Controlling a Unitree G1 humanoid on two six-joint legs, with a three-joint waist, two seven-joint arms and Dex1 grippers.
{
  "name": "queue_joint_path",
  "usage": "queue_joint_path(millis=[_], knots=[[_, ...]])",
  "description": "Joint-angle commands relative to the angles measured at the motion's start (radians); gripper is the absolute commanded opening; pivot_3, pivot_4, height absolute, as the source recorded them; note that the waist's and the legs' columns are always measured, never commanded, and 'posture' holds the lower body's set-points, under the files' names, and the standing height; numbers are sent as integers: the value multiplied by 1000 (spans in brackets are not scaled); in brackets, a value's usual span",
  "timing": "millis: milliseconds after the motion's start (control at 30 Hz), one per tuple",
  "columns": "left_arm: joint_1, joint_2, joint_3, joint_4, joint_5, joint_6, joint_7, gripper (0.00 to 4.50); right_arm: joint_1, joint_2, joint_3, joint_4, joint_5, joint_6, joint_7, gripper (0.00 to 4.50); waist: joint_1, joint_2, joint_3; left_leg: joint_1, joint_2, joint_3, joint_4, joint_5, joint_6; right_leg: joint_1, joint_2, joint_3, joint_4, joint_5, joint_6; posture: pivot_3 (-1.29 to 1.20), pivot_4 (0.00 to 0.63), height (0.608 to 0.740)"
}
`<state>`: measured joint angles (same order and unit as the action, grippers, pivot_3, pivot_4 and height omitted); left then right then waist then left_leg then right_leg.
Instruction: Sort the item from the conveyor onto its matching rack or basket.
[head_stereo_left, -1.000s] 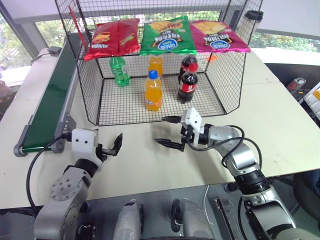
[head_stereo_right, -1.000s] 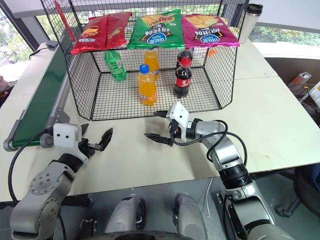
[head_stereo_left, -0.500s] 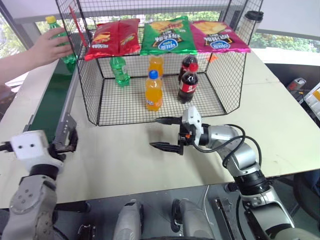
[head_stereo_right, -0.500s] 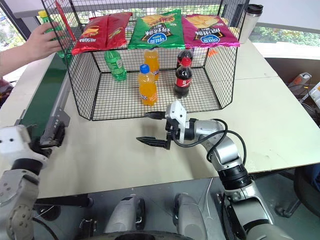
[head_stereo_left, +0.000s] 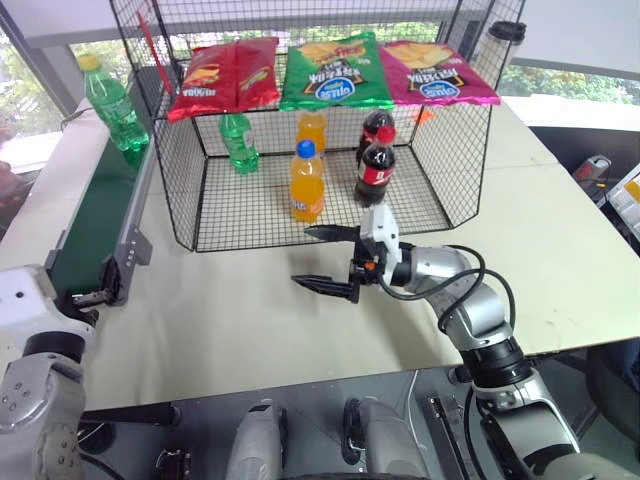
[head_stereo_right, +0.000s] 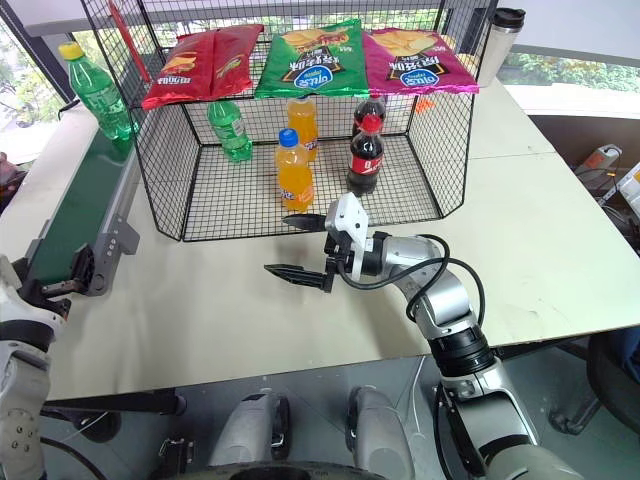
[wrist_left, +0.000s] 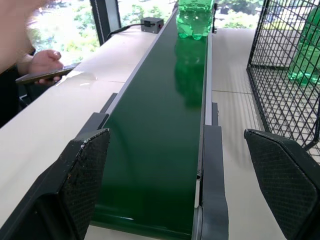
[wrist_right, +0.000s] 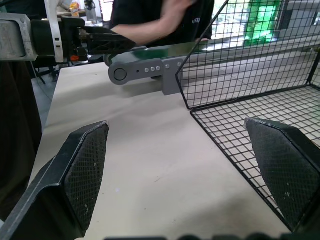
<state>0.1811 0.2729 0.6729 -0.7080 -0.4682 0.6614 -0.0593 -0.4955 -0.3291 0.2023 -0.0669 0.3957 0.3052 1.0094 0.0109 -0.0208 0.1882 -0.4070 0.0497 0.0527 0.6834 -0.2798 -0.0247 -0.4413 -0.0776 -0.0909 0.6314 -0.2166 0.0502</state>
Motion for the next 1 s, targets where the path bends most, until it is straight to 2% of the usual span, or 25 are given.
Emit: queue_joint_path(millis=[33,633,1000], knots=[[-2,9,26,-16,-19,-10,14,4465,-3,-4,-17,-35,9,-21,2,4500,0,0,0,0,0,0,0,0,0,0,0,0,0,0,0,0,150,740],[18,11,35,-9,-63,1,50,4465,5,-21,-6,-36,11,-7,20,4500,1,0,0,0,0,0,0,0,0,0,0,0,0,0,0,0,150,740],[2,52,-19,17,34,-22,63,4465,8,-25,-5,-24,6,-14,22,4500,1,0,0,0,0,0,0,0,0,0,0,0,0,0,0,0,150,740]])
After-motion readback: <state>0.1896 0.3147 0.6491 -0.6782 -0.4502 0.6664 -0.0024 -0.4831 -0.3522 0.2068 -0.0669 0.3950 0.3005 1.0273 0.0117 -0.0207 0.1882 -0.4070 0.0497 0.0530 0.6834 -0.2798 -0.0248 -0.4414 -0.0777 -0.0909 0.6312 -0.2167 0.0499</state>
